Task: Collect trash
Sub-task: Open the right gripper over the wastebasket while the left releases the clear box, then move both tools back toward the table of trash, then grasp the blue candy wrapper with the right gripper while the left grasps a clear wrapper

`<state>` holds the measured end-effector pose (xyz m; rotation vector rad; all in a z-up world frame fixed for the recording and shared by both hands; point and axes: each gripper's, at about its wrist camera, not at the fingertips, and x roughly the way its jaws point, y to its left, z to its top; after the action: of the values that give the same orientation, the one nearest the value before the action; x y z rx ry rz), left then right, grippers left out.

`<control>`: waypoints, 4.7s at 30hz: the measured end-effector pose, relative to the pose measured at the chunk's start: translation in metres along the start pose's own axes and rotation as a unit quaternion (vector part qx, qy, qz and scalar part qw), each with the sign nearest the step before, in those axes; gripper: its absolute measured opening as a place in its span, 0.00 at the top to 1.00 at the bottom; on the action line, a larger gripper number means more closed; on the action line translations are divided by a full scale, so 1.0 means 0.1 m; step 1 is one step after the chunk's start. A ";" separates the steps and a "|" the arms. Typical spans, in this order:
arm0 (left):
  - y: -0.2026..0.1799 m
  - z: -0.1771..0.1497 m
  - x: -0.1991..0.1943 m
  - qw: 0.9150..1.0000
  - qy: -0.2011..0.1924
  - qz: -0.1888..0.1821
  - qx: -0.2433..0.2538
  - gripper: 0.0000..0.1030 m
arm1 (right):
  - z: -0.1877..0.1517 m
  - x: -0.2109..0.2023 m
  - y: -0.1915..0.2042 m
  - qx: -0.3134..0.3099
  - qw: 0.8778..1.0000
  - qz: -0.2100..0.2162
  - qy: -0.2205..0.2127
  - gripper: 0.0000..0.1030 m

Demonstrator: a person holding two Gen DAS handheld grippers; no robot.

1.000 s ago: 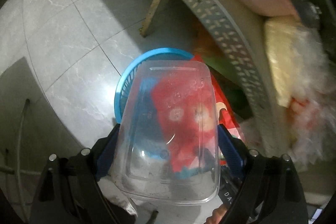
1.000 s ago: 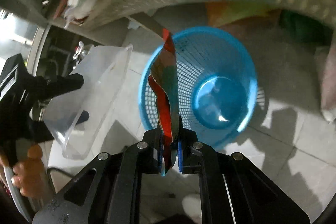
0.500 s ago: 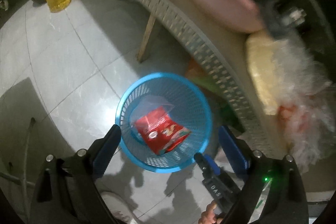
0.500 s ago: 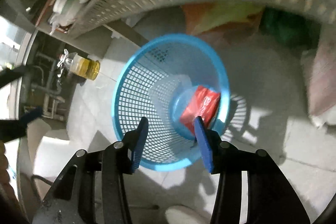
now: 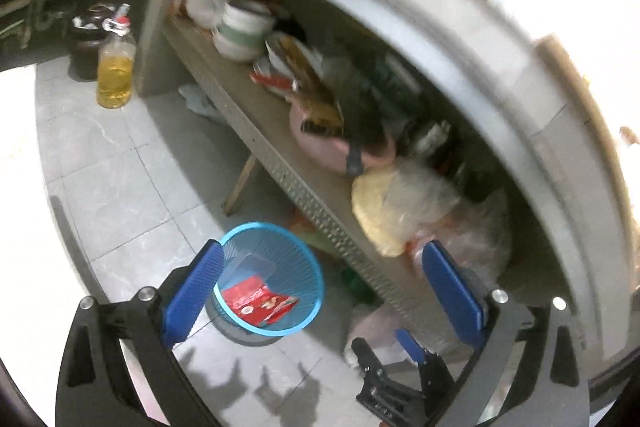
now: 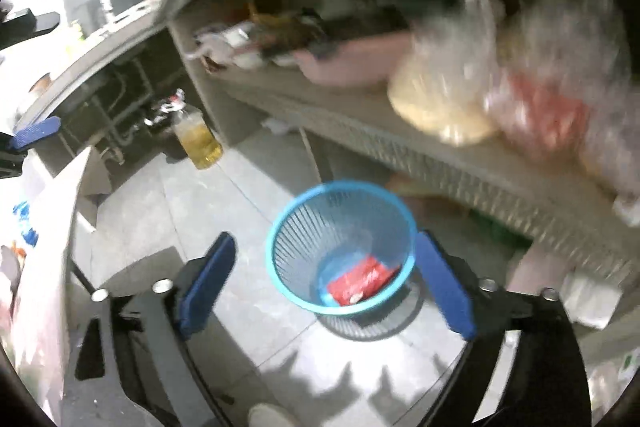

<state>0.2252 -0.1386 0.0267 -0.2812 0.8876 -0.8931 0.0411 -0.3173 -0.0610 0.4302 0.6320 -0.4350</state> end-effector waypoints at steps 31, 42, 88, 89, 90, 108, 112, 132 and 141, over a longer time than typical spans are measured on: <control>0.67 -0.52 -1.84 0.958 -0.229 0.081 -0.149 0.06 | 0.00 -1.09 1.23 -0.144 0.985 0.065 -0.062 0.08; 0.74 -0.70 -2.52 0.956 -0.221 0.168 -0.093 0.06 | 0.01 -1.22 1.33 -0.164 0.978 0.102 -0.075 0.08; 3.08 0.44 -2.61 0.921 0.029 0.382 -0.072 0.22 | 0.70 0.47 3.17 -0.138 0.885 0.393 0.211 0.18; 3.11 0.44 -2.57 0.918 0.037 0.389 -0.072 0.24 | 0.72 0.60 3.27 -0.134 0.883 0.389 0.226 0.18; 3.13 0.44 -2.53 0.915 0.046 0.395 -0.072 0.28 | 0.73 0.69 3.35 -0.137 0.877 0.393 0.242 0.18; 3.49 0.42 -2.50 0.915 0.025 0.382 -0.125 0.81 | 0.25 1.16 4.01 -0.198 0.857 0.335 0.337 0.54; 3.51 0.38 -2.54 0.920 0.008 0.369 -0.135 0.81 | 0.23 1.20 3.94 -0.190 0.856 0.333 0.346 0.73; 3.04 0.43 -2.92 0.928 -0.084 0.349 -0.097 0.97 | 0.51 0.97 3.76 -0.163 0.878 0.347 0.287 0.83; 2.45 0.43 -3.12 0.935 -0.117 0.330 -0.055 0.98 | 0.64 0.56 3.39 -0.133 0.889 0.359 0.250 0.84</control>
<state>0.2972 0.2484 0.0898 -0.1626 0.7368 -0.1798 0.2838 -0.0843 0.0332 0.4820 0.9580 0.4896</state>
